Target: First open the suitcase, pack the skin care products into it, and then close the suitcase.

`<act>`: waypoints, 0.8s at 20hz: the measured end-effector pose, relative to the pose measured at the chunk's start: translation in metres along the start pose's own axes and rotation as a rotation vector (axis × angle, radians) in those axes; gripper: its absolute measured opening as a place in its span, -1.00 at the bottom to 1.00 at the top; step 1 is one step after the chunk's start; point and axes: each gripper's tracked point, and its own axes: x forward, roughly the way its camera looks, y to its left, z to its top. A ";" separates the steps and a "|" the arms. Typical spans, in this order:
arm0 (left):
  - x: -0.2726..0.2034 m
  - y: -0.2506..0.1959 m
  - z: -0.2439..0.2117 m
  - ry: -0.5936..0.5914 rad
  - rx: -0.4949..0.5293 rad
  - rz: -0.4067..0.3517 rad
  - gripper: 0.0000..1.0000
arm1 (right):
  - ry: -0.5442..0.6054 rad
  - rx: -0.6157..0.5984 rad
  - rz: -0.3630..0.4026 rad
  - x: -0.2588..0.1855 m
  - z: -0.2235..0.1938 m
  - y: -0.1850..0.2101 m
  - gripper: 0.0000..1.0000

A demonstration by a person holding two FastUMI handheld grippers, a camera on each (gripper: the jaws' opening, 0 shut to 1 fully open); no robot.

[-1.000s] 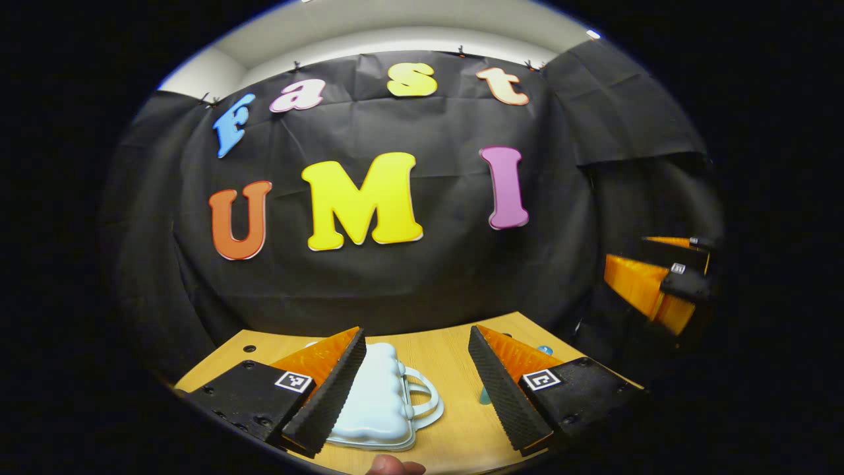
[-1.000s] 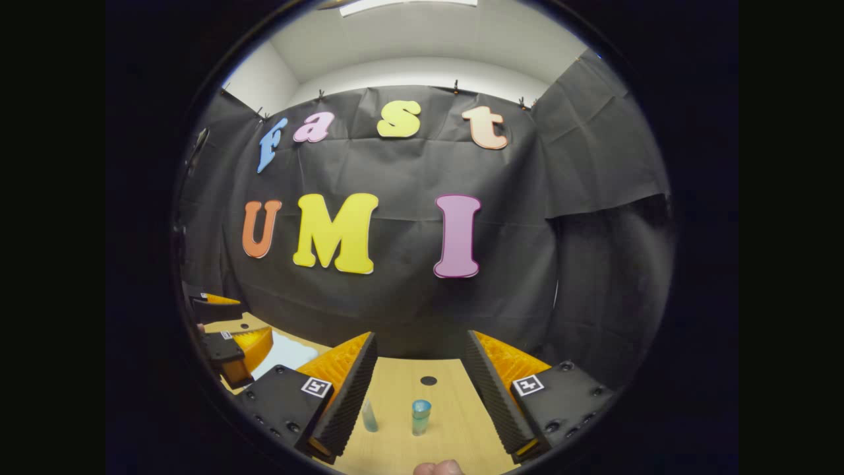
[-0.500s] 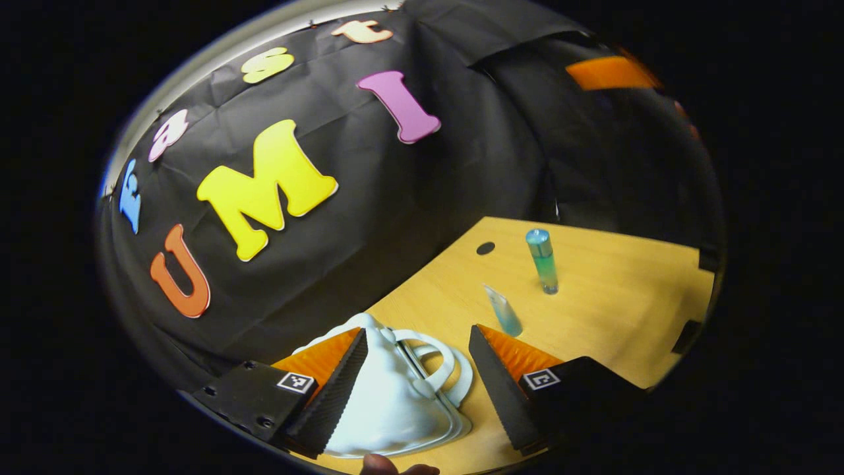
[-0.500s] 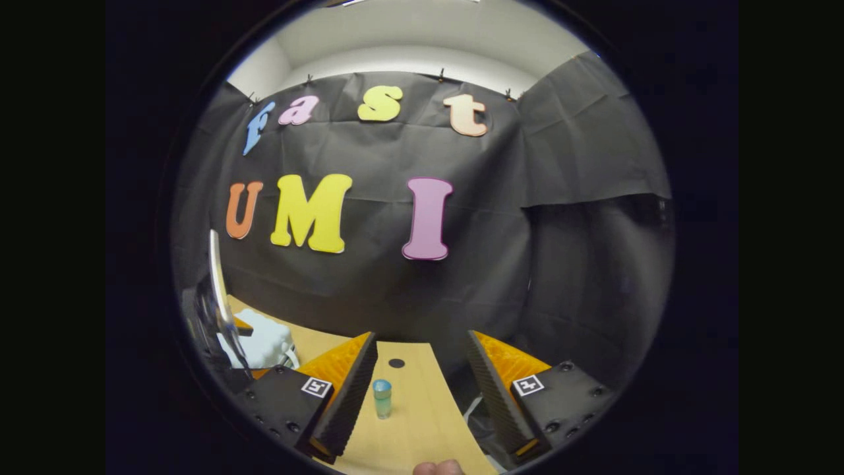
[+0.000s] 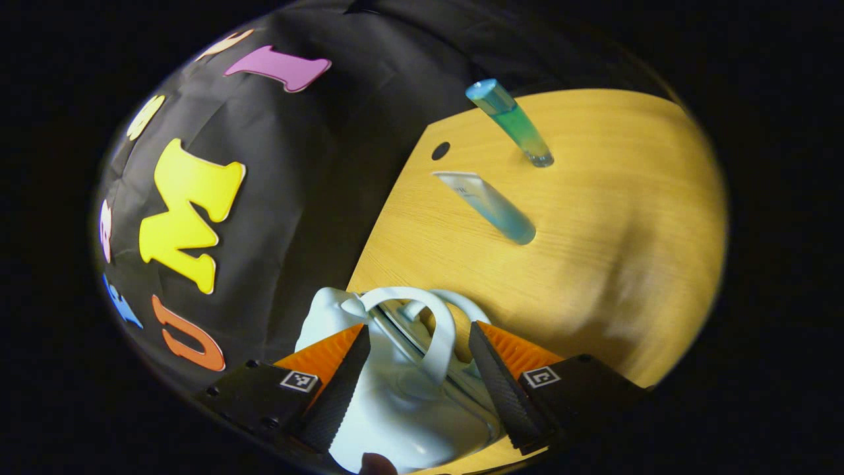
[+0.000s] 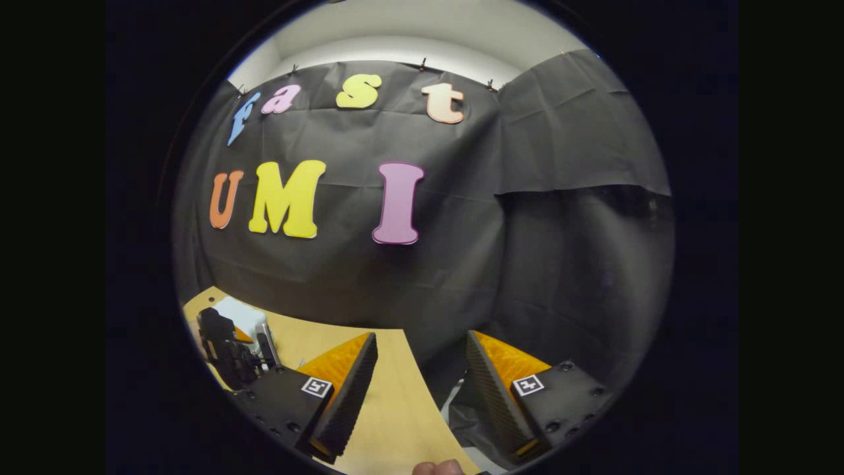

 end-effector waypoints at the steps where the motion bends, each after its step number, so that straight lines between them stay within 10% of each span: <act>1: 0.006 0.000 -0.002 0.010 0.033 -0.003 0.89 | 0.004 0.001 -0.009 0.000 -0.002 -0.003 0.61; 11: 0.021 -0.011 -0.009 0.070 0.083 -0.087 -0.34 | 0.013 0.019 -0.042 -0.002 -0.007 -0.003 0.61; 16: 0.001 0.002 -0.008 0.062 0.006 -0.081 -0.66 | 0.013 0.035 -0.043 -0.005 -0.005 0.005 0.61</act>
